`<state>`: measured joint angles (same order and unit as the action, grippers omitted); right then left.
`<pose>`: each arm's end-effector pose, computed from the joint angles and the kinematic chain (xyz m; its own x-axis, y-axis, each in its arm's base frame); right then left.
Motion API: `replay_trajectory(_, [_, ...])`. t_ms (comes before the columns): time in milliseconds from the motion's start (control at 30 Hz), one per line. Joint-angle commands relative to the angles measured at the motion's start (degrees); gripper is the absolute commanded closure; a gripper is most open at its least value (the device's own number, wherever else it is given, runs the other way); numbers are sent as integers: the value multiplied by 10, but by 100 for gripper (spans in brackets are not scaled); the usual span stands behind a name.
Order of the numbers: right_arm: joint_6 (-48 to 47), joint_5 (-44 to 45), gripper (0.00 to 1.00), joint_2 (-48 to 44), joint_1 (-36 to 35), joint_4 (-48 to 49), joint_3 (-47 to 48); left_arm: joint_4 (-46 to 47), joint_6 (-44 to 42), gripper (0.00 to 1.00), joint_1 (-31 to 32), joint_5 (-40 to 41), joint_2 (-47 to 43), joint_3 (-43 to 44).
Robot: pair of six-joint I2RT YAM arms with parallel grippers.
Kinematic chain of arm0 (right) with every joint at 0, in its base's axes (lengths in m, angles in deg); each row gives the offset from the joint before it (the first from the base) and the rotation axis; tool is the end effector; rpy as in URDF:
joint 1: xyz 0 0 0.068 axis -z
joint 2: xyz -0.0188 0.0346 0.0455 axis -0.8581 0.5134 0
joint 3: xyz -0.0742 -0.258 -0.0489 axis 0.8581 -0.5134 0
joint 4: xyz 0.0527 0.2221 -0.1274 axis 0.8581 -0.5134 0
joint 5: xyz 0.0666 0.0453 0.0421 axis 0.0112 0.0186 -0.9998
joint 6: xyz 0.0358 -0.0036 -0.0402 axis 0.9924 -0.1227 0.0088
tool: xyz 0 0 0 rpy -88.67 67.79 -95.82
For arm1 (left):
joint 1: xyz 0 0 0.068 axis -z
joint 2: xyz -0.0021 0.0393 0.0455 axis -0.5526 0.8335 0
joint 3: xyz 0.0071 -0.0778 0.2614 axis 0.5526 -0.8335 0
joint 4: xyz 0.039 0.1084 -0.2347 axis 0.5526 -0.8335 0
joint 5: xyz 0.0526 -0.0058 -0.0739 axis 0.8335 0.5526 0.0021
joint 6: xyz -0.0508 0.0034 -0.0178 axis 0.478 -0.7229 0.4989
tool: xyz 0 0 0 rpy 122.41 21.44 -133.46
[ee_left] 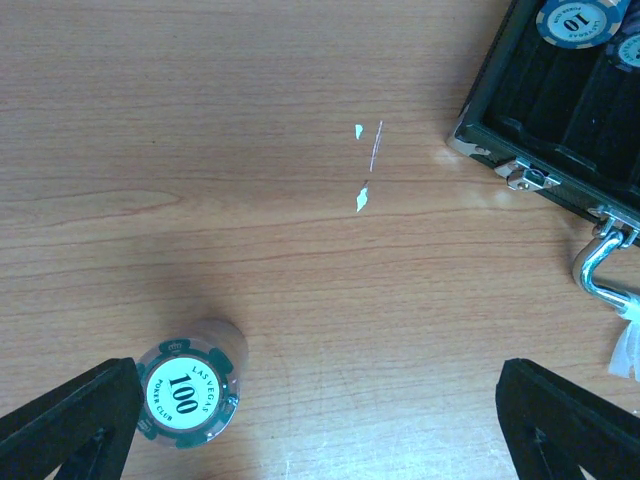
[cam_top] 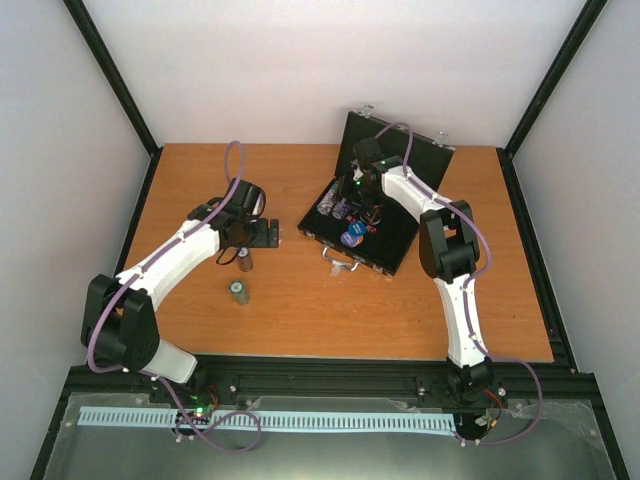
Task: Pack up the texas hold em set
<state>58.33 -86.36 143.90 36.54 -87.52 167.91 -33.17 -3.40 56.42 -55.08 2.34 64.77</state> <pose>0.4584 0.2039 0.1830 -0.9613 0.1831 -0.2059 0.0520 0.8542 0.5173 0.2759 -0.1129 0.2541 -0.8744 -0.0257 -0.4844 0.0309 0.9936 -0.1084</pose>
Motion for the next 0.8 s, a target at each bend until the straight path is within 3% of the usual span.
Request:
replay_trajectory(0, [-5,6,42,-33,0,-2,16,-4,6,0,-4,9,-10,6])
replay_trajectory(267, [-33,23,41,-84,0,-29,11,3,1,0,-5,11,-15,-21])
replay_trajectory(767, [-84,53,41,-183,6,-29,-129,60,22,5,-15,69,41,-75])
